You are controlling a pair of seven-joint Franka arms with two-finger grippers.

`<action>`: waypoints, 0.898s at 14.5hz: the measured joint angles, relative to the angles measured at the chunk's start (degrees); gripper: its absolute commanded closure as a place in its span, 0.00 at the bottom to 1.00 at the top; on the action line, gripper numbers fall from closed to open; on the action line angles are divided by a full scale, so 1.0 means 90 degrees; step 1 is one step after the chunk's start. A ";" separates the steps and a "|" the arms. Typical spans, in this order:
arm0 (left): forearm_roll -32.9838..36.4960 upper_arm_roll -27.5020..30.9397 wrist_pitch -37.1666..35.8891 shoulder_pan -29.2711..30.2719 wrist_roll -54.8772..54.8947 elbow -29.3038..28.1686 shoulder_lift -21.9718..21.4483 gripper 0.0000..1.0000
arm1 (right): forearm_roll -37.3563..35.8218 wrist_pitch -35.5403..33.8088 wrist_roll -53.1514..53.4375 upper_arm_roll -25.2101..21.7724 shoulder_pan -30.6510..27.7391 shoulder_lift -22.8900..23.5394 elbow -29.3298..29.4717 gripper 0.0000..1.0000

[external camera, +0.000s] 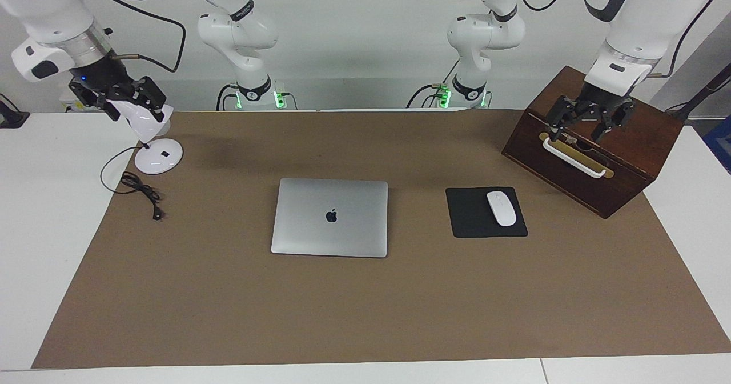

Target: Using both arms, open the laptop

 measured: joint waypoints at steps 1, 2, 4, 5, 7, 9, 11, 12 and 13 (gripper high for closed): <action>0.0000 0.0000 0.0000 0.0000 0.0000 0.0000 0.0000 0.00 | 0.0000 0.0000 0.0000 0.0000 0.0000 0.0000 0.0000 0.00; 0.0000 0.0000 0.0000 0.0000 0.0000 0.0000 0.0000 0.00 | 0.0000 0.0000 0.0000 -0.0001 0.0000 0.0000 0.0000 0.00; 0.0000 0.0000 0.0000 0.0000 0.0000 0.0000 0.0000 0.00 | 0.0000 0.0000 0.0000 -0.0004 -0.0002 0.0000 0.0000 0.00; 0.0000 0.0000 0.0000 0.0000 0.0000 0.0000 0.0000 0.00 | 0.0000 0.0000 0.0000 -0.0004 -0.0002 0.0000 0.0000 0.00; 0.0000 0.0000 0.0000 0.0000 0.0000 0.0000 0.0000 0.00 | 0.0011 0.0004 0.0000 -0.0017 -0.0031 0.0000 0.0000 0.00; 0.0000 0.0000 0.0000 0.0000 0.0000 0.0000 0.0000 0.00 | 0.0075 0.0045 -0.0007 -0.0027 -0.0192 0.0000 0.0000 0.00; 0.0000 0.0000 0.0000 0.0000 0.0000 0.0000 0.0000 0.00 | 0.0079 0.0086 -0.0169 -0.0029 -0.0271 0.0000 0.0000 0.00; 0.0000 0.0000 0.0000 0.0000 0.0000 0.0000 0.0000 0.00 | 0.0070 0.0097 -0.0326 -0.0027 -0.0271 0.0000 0.0000 0.00; 0.0000 0.0000 0.0000 0.0000 0.0000 0.0000 0.0000 0.00 | 0.0022 0.0101 -0.0438 -0.0025 -0.0271 0.0000 0.0000 0.00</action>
